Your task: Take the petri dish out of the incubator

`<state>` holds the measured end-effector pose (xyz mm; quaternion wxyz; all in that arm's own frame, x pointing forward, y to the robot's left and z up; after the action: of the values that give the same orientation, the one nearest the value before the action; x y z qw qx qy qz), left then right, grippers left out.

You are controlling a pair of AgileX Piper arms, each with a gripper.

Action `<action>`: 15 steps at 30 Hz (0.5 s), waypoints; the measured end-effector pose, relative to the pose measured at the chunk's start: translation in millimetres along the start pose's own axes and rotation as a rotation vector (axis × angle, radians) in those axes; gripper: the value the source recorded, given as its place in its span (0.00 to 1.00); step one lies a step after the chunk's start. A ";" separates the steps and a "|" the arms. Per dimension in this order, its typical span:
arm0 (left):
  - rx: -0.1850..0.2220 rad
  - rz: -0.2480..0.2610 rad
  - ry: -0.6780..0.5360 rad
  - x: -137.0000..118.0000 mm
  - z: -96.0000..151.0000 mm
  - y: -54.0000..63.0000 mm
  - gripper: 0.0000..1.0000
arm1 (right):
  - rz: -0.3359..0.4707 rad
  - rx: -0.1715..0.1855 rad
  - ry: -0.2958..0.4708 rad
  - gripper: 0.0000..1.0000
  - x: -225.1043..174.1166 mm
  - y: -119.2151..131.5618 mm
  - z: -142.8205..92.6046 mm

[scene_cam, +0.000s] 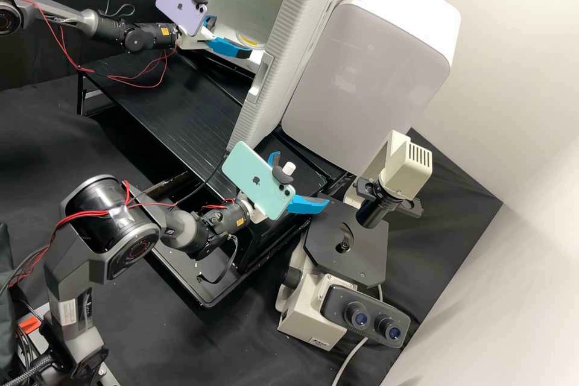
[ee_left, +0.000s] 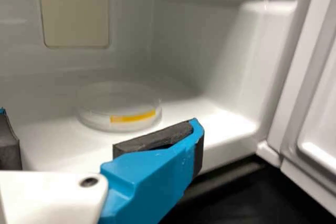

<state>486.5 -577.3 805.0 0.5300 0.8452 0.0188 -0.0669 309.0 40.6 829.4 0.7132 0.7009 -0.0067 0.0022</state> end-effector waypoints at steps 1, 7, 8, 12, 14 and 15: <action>0.002 0.006 0.003 1.5 0.8 1.3 1.00 | 0.000 0.000 0.000 1.00 0.0 0.0 0.0; 0.029 0.003 0.021 8.7 5.5 -1.5 1.00 | 0.000 0.000 0.000 1.00 0.0 0.0 0.0; 0.036 -0.002 0.022 8.8 6.2 -0.8 1.00 | 0.000 0.000 0.000 1.00 0.0 0.0 0.0; 0.049 -0.018 0.031 12.0 8.9 -1.7 1.00 | 0.000 0.000 0.000 1.00 0.0 0.0 0.0; 0.053 -0.020 0.039 12.9 9.1 -2.3 1.00 | 0.000 0.000 0.000 1.00 0.0 0.0 0.0; 0.059 -0.022 0.041 12.8 9.6 -2.9 1.00 | 0.000 0.000 0.000 1.00 0.0 0.0 0.0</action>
<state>498.0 -585.2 796.6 0.5034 0.8615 0.0368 -0.0560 309.0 40.6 829.4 0.7132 0.7009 -0.0067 0.0022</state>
